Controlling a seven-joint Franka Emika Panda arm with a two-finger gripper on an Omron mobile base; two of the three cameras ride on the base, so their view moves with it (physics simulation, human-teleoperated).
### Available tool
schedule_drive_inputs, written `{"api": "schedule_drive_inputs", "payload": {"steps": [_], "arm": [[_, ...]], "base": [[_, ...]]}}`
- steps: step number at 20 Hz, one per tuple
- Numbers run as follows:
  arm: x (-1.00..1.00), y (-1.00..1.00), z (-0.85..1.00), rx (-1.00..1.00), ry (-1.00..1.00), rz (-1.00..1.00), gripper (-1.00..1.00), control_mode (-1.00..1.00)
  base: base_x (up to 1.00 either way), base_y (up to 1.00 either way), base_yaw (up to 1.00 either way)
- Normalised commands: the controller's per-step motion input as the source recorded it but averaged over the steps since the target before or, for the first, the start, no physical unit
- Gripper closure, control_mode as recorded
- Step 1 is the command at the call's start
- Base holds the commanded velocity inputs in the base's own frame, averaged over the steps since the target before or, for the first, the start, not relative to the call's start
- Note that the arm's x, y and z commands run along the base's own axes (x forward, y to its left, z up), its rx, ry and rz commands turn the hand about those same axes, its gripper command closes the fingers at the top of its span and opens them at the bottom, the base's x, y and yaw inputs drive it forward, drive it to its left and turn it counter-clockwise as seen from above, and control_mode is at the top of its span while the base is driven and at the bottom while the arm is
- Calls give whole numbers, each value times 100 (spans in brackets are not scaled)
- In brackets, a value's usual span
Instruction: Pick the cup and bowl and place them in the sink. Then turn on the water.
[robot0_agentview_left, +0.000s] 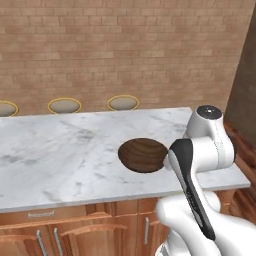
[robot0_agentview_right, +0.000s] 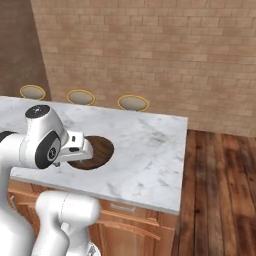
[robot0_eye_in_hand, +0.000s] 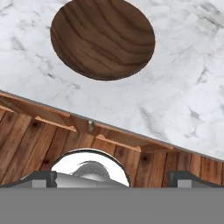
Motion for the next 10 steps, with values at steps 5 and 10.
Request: {"api": "schedule_drive_inputs", "payload": {"steps": [5, 10], "arm": [[0, 0, 0, 0, 0, 0, -100, 100], [0, 0, 0, 0, 0, 0, -100, 100]], "base": [[19, 15, -23], [0, 0, 0]]}}
